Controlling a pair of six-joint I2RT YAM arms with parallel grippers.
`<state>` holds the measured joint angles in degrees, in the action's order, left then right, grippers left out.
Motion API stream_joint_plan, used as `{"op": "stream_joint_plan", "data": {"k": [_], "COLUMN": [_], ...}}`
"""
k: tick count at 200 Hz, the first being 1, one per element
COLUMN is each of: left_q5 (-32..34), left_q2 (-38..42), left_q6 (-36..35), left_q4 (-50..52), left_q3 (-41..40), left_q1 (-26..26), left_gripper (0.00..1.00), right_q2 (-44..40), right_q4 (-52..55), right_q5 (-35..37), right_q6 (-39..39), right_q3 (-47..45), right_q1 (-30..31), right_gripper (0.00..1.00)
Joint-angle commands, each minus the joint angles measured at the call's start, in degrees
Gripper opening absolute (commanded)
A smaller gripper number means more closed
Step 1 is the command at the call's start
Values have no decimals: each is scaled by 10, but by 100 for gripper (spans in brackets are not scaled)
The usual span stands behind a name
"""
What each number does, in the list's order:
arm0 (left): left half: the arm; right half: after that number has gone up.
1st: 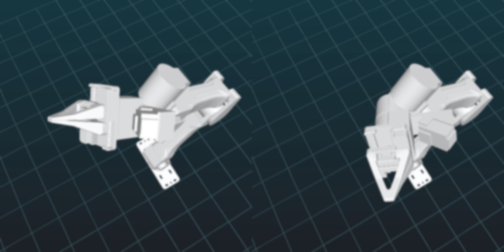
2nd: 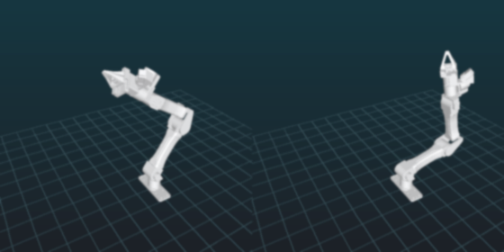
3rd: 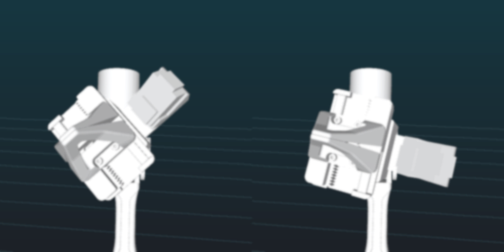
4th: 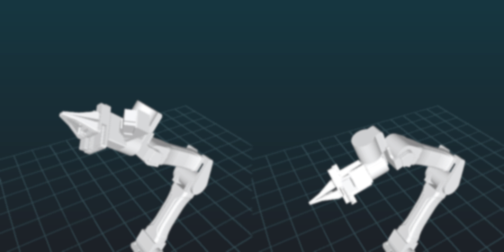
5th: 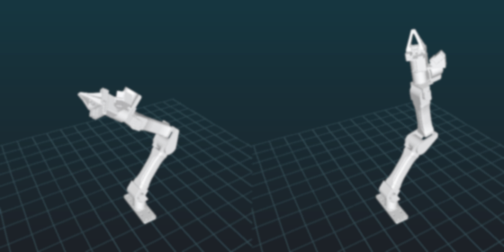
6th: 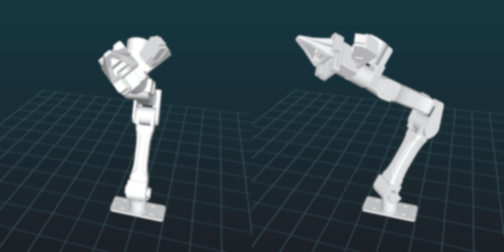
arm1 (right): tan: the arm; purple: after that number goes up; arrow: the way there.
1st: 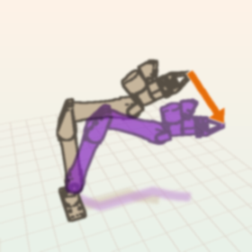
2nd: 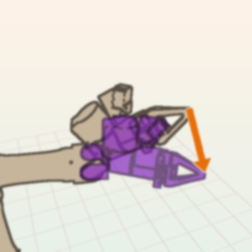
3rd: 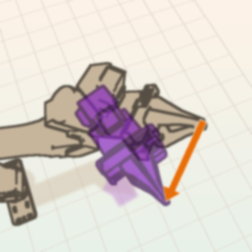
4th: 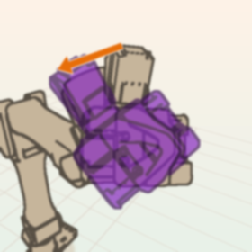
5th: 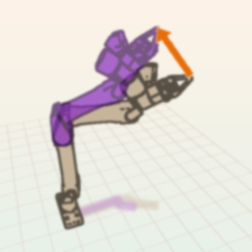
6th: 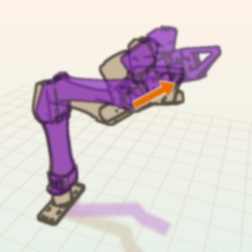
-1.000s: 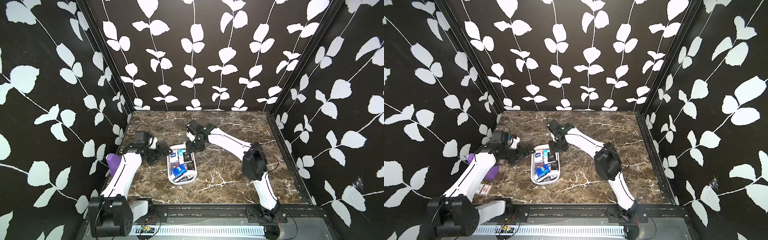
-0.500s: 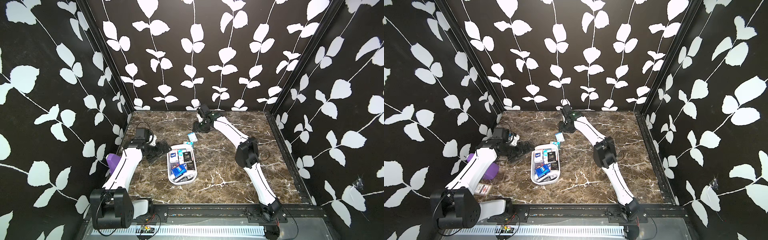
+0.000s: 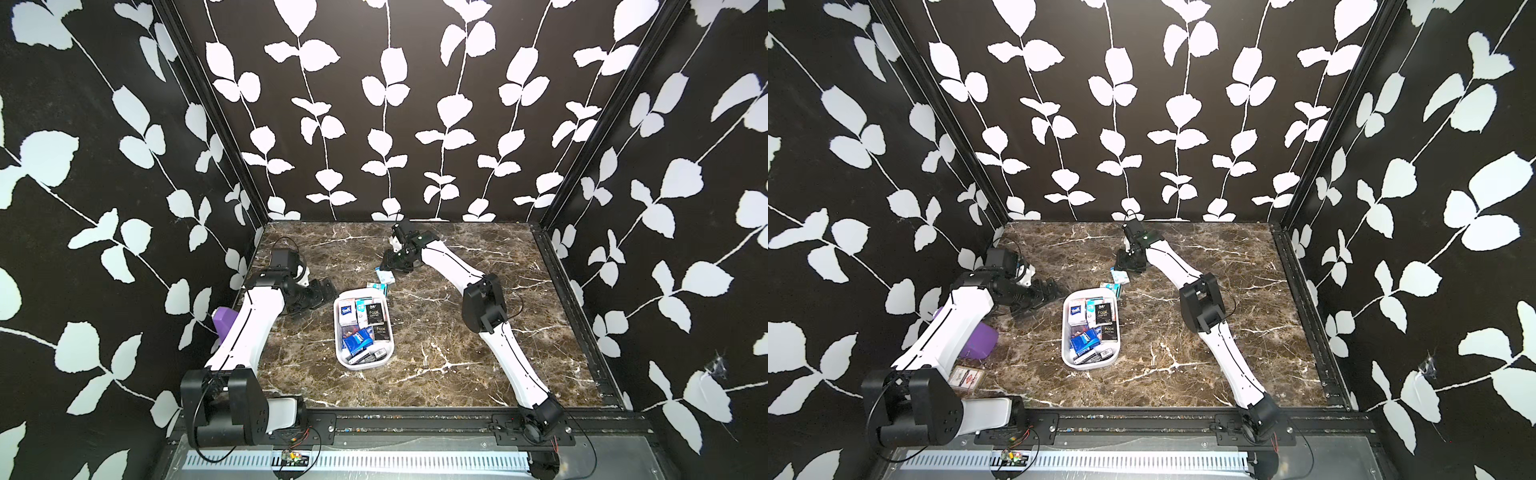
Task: Put the pocket tissues into the storage box
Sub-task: Pick up the pocket tissues from the center of the board.
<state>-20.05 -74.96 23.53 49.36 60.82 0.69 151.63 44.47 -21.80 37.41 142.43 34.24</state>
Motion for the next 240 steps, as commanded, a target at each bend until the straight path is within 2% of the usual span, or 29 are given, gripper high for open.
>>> {"op": "stream_joint_plan", "data": {"k": [1, 31, 53, 62, 71, 97, 110, 175, 214, 224, 240], "left_q5": [5, 5, 0, -3, -6, -19, -24, -14, -13, -12, -12], "left_q2": [2, 3, 4, 4, 4, 5, 7, 21, 20, 19, 16], "left_q6": [-6, -6, -2, -1, 1, 11, 14, 5, 1, -1, -5], "left_q4": [10, 8, 5, 1, -3, -15, -18, -3, -2, -1, 3], "left_q3": [6, 5, 4, 2, 0, -10, -14, -16, -13, -11, -8], "left_q1": [-2, -3, -3, -3, -3, -3, -3, -3, -3, -4, -3], "left_gripper": [99, 99, 99, 99, 99, 99, 99, 99, 99, 99, 99], "right_q2": [17, 16, 2, -6, -15, -41, -45, -9, 2, 9, 39], "right_q4": [-32, -24, -17, -16, -16, -21, -28, -37, -34, -28, -2], "right_q5": [-20, -10, 5, 7, 7, 9, 8, -7, 20, 36, 51], "right_q6": [35, 37, 29, 21, 13, -3, -4, 10, 22, 35, 63], "right_q3": [-18, -20, -21, -24, -30, -66, -82, -37, -23, -13, 20], "right_q1": [2, 1, 0, 0, 0, 2, 4, 34, 47, 49, 49], "right_gripper": [33, 11, 6, 7, 12, 44, 51, 52, 51, 48, 33]}}
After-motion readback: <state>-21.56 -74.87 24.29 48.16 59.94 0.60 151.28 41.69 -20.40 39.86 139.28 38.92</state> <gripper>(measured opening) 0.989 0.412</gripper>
